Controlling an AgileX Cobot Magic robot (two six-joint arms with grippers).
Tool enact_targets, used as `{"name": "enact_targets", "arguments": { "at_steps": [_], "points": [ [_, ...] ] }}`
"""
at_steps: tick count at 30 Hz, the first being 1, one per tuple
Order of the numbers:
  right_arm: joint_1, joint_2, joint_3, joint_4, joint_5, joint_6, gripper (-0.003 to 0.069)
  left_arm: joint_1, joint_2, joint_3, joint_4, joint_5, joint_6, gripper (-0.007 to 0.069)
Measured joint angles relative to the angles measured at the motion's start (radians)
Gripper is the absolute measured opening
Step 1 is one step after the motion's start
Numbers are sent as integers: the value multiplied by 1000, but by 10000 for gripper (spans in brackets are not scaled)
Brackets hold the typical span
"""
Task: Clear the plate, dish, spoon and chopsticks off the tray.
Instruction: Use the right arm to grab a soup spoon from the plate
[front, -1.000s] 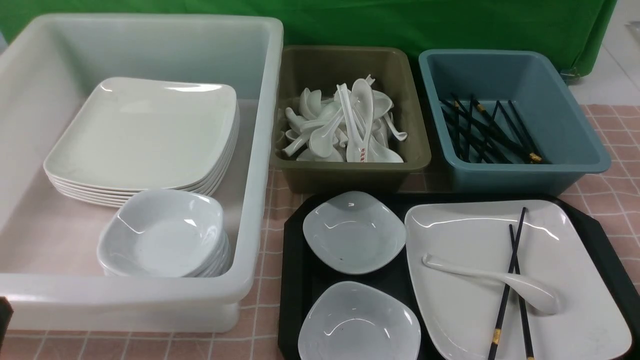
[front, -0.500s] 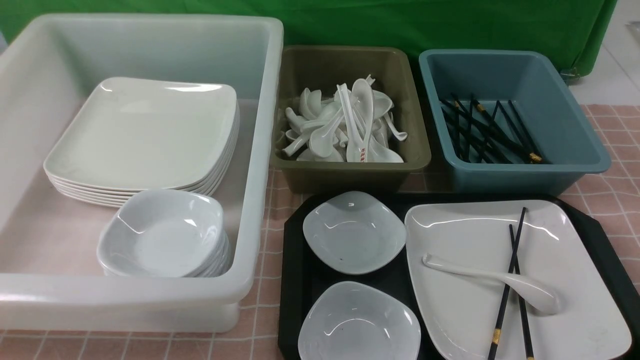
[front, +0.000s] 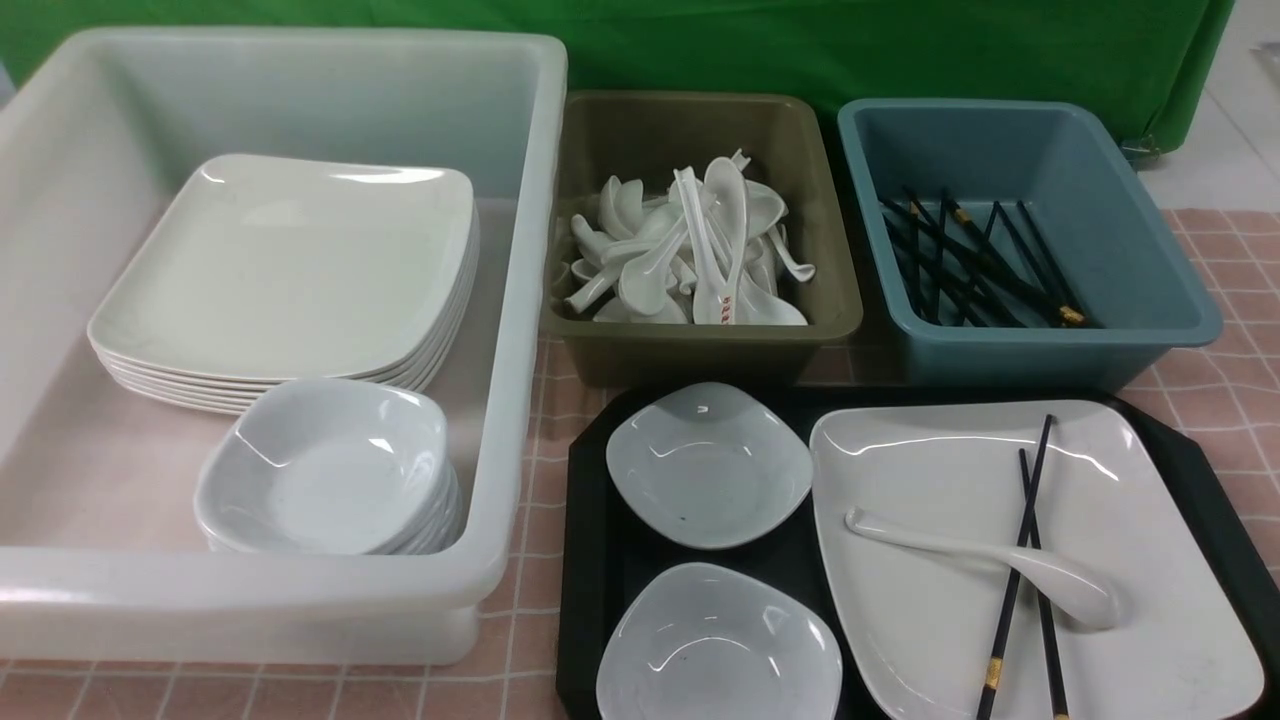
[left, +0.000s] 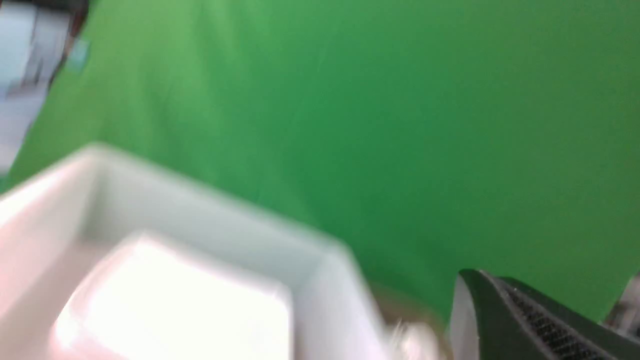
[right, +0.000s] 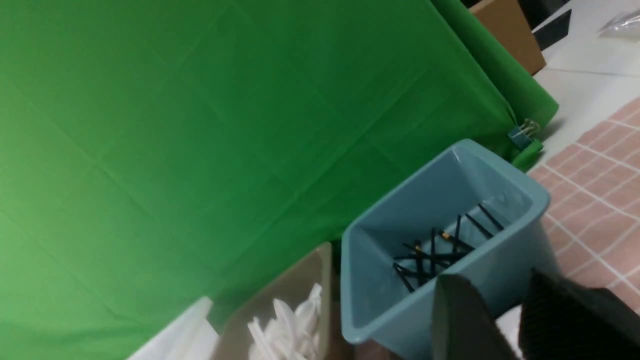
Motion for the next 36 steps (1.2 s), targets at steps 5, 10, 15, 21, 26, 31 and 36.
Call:
{"name": "enact_targets", "arguments": {
  "at_steps": [5,10,15,21,26,31,36],
  "points": [
    [36,7,-75,-32,137,-7,144,0,269,-170,-31,343,191,6],
    [199,213,-415,-61,560,-240,30,0,592,-234,-197,477,416,6],
    [404,548,-749,-80,1025,-398,30,-15,769,-308,-481,568,685,-8],
    [543,899,-940,-187,1254,-515,30,-194,851,-409,-429,520,668,-11],
    [503,1158,-1036,-222,1270,-632,30,-455,953,-513,-263,516,539,-11],
    [413,1387,-1141,-226,1254,-667,49,-634,1080,-606,-184,496,489,-11],
    [389,1599,-1272,-216,1244,-757,287,-722,1206,-698,-178,454,514,-11]
  ]
}}
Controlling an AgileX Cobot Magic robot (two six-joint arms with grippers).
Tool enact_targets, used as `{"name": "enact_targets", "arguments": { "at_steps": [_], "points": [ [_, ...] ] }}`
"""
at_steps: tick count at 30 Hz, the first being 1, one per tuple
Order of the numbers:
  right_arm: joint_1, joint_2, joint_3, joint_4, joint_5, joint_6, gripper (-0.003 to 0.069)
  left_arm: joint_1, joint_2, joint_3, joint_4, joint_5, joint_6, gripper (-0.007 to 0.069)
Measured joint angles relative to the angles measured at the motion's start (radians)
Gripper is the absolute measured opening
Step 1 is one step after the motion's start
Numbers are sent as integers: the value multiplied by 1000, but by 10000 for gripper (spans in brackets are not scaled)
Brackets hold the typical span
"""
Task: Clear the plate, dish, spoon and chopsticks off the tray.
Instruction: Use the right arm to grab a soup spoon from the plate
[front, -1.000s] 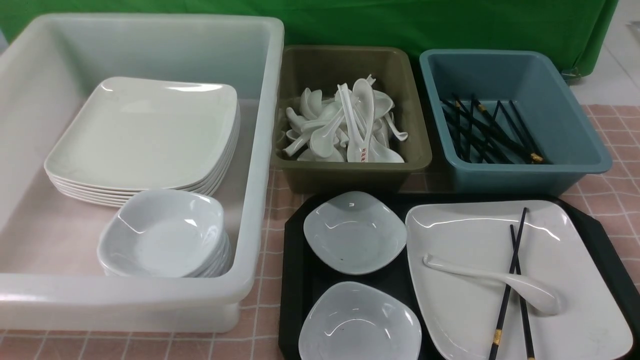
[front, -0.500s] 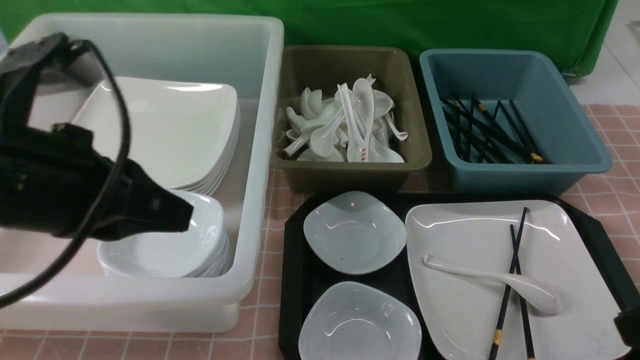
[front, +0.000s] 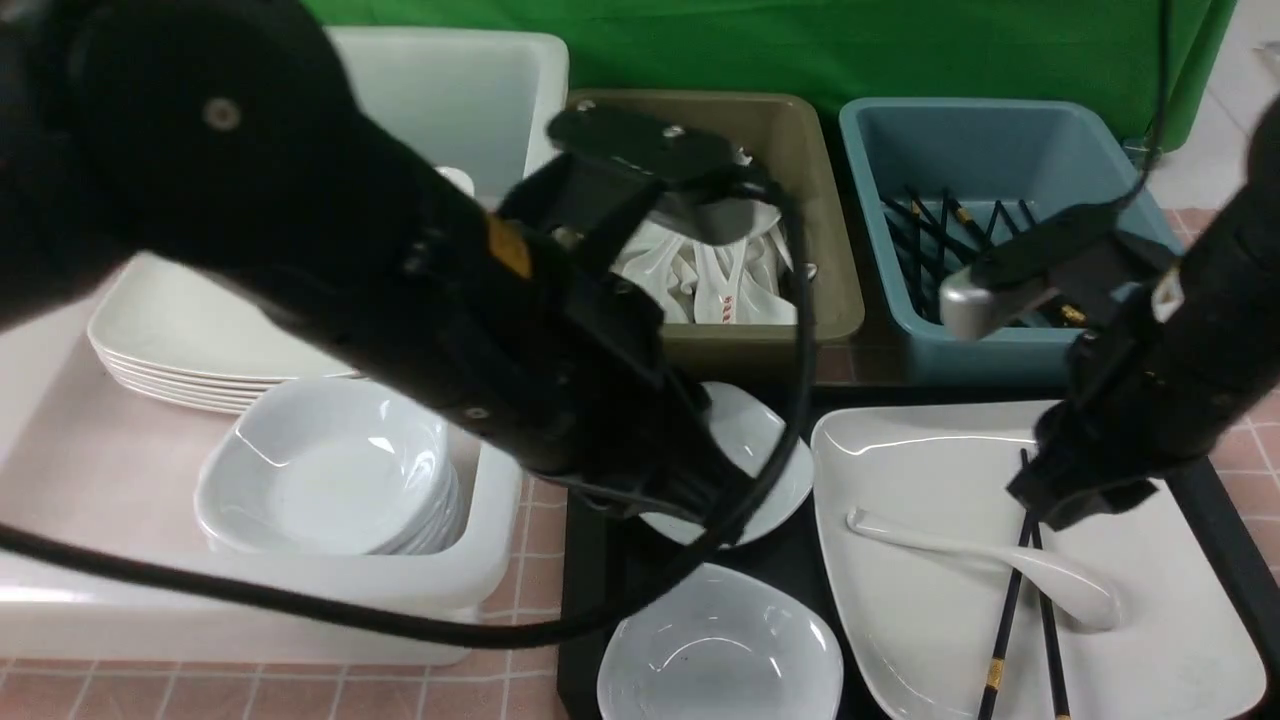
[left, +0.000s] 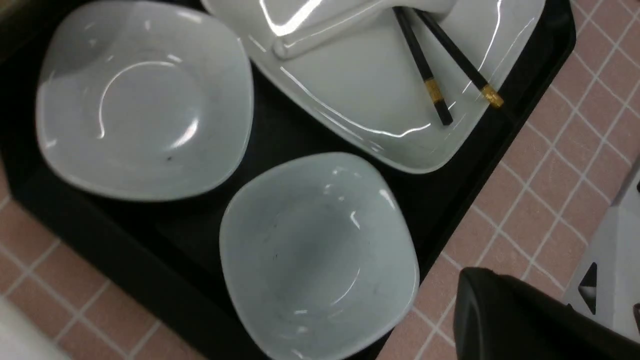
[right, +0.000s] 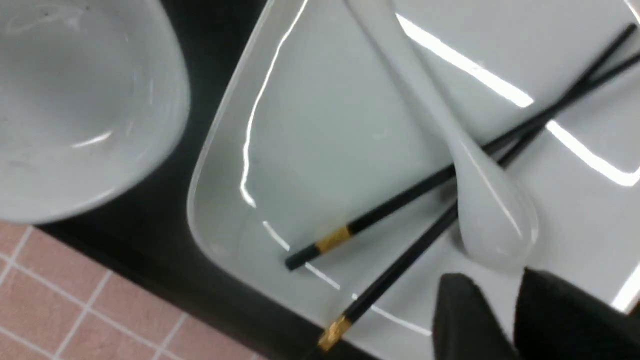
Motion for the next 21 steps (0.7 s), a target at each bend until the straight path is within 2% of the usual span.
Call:
{"name": "enact_targets", "arguments": {
  "at_steps": [1,2,4,6,14,18,19,21],
  "points": [
    [3,78,-38,2,-4,-21,399,-7,39,-21,-1,-5,5,-11],
    [3,120,-58,4,-4,-26,451,-7,57,-31,-1,-10,8,-11],
    [3,189,-93,5,-5,-34,516,-7,81,-41,5,-28,14,-11],
    [3,255,-119,4,-5,-42,545,-7,94,-46,14,-64,20,-9],
    [3,393,-152,5,-37,-72,527,-7,103,-47,33,-156,24,-3],
    [3,433,-152,5,-57,-80,486,-7,103,-47,36,-197,24,-3],
    [3,438,-152,5,-59,-81,465,-7,103,-47,36,-202,24,-3],
    [3,443,-153,2,-59,-84,339,-7,103,-47,39,-213,24,-3]
  ]
}}
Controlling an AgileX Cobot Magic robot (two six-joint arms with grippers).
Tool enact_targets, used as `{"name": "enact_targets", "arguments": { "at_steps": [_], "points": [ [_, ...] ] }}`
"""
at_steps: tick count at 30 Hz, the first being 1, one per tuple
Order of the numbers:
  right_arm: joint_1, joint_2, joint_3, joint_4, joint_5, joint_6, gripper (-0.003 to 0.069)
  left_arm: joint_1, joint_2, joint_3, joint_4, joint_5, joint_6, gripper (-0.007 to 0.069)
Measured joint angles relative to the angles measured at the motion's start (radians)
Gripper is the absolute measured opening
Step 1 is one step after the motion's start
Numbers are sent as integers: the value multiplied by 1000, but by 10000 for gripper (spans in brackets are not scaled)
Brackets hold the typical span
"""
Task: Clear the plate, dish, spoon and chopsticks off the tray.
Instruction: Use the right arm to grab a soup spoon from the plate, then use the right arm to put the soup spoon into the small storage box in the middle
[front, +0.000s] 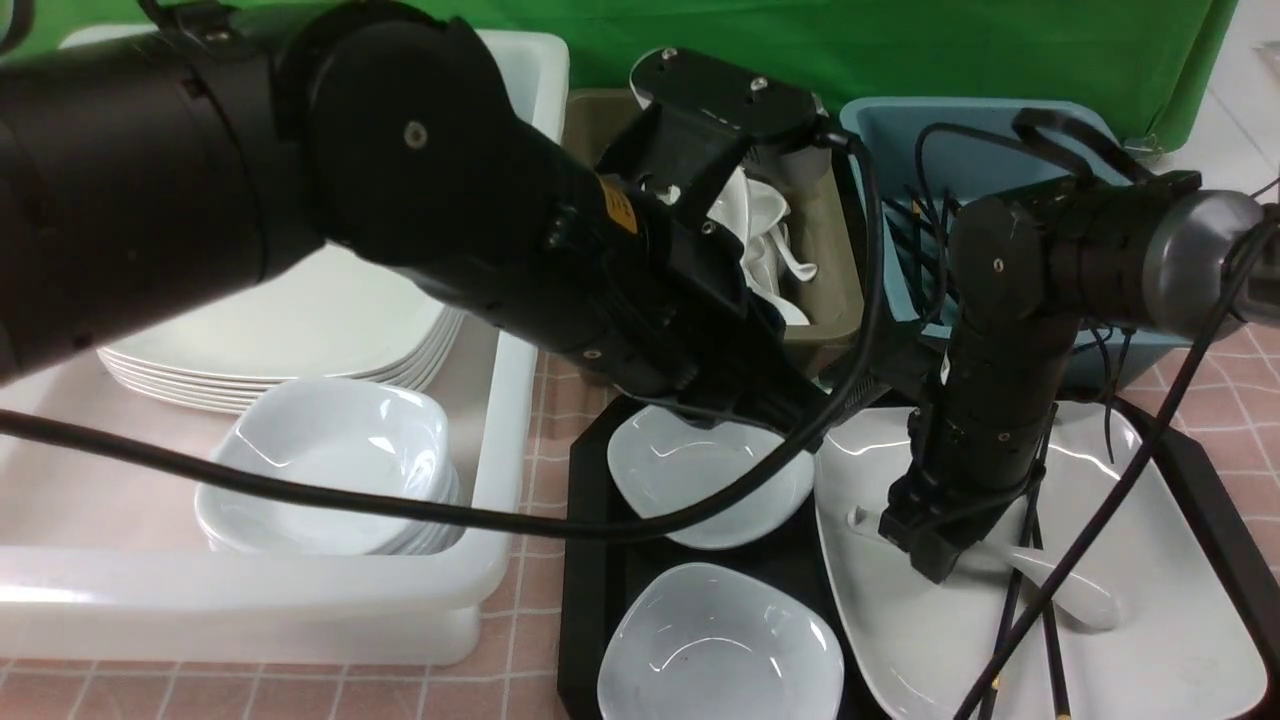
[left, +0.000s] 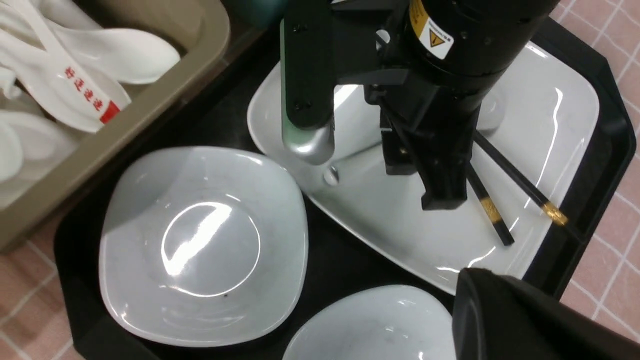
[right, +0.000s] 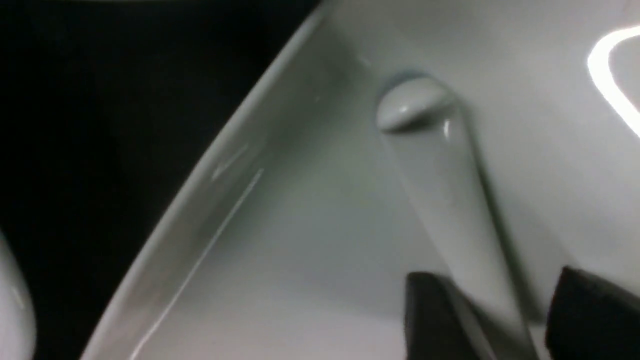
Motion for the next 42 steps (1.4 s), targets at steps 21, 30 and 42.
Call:
{"name": "enact_targets", "arguments": {
  "at_steps": [21,30,42],
  "points": [
    [1,-220,-296,121,-14,33,148,184,-44,0,71,-26,-111,-3],
    [1,-37,-504,308,-494,42,148,320,-85,0,94,51,-109,-3],
    [1,143,-548,314,-600,48,471,321,-85,0,98,157,-109,-3]
  ]
}}
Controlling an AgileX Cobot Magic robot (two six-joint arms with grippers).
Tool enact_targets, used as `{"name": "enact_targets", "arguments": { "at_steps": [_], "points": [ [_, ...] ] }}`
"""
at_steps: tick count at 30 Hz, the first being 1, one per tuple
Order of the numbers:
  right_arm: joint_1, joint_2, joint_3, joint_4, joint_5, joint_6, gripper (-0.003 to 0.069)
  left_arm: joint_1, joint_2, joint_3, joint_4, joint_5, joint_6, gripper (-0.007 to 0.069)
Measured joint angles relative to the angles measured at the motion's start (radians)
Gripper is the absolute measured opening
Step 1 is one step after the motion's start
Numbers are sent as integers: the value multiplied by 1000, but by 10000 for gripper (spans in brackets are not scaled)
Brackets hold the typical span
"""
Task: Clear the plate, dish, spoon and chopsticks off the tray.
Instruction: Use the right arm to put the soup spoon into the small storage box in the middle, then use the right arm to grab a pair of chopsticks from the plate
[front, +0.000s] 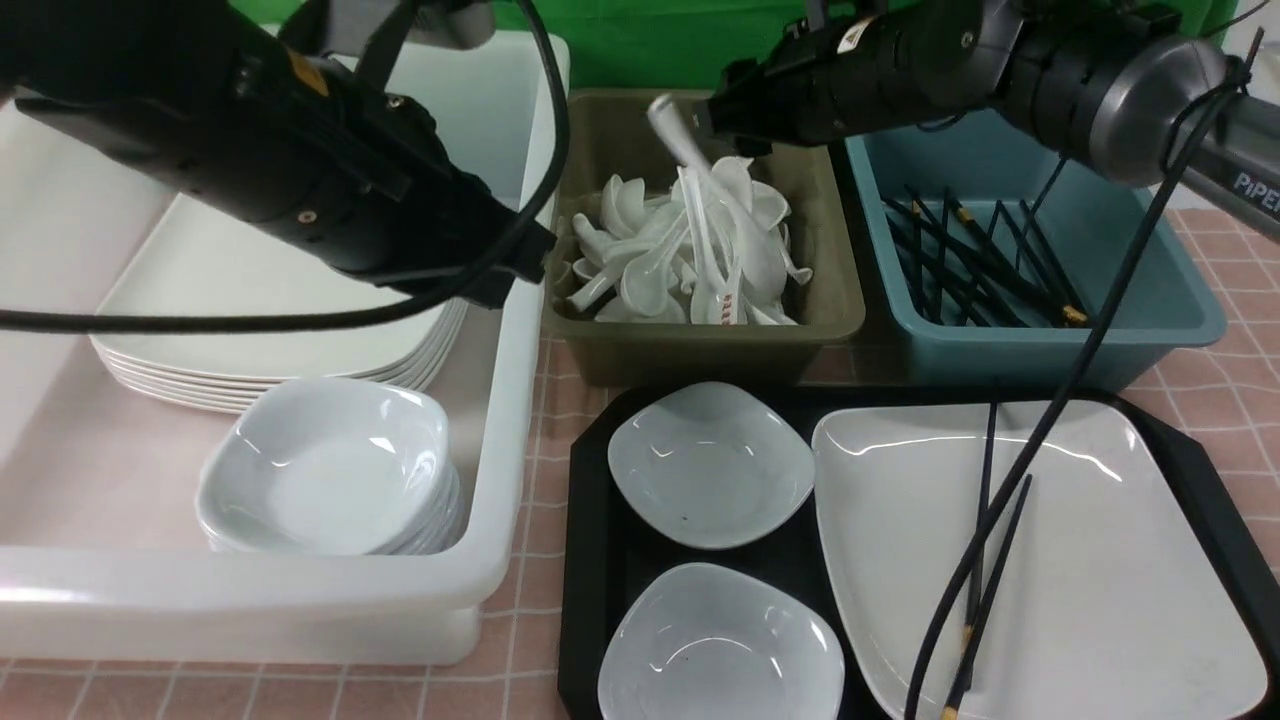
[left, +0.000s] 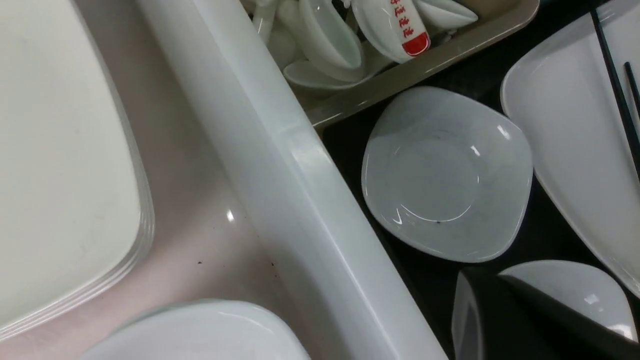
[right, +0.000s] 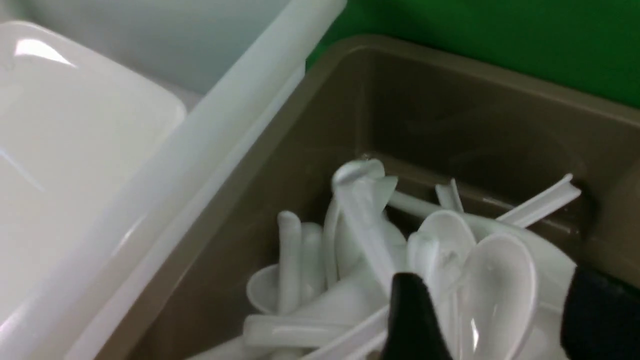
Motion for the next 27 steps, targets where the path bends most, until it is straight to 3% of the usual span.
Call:
{"name": "enact_targets", "arguments": {
  "at_steps": [3,5,11,12,13,14,19,23,27],
  "points": [
    [0,-16,0,-1,54,0,481,0,0,0,0,12,1,-3],
    [-1,-66,0,-5,156,0,442,0,0,0,0,33,4,-3],
    [-49,-285,-3,-84,524,3,109,0,-27,0,0,62,13,-3],
    [-52,-285,-4,-87,524,5,109,0,-29,0,0,62,13,-3],
    [-69,-319,-6,-103,594,20,63,-3,-41,0,0,62,15,-3],
    [-111,-373,-10,-128,740,54,30,-15,-69,0,1,62,20,-3],
    [-193,-477,109,-154,799,112,30,-82,-129,6,4,77,35,-3],
    [-229,-598,366,-160,796,185,33,-176,-178,66,4,36,37,-3],
    [-219,-662,566,-158,788,227,112,-253,-182,143,4,-39,37,-3]
  ]
}}
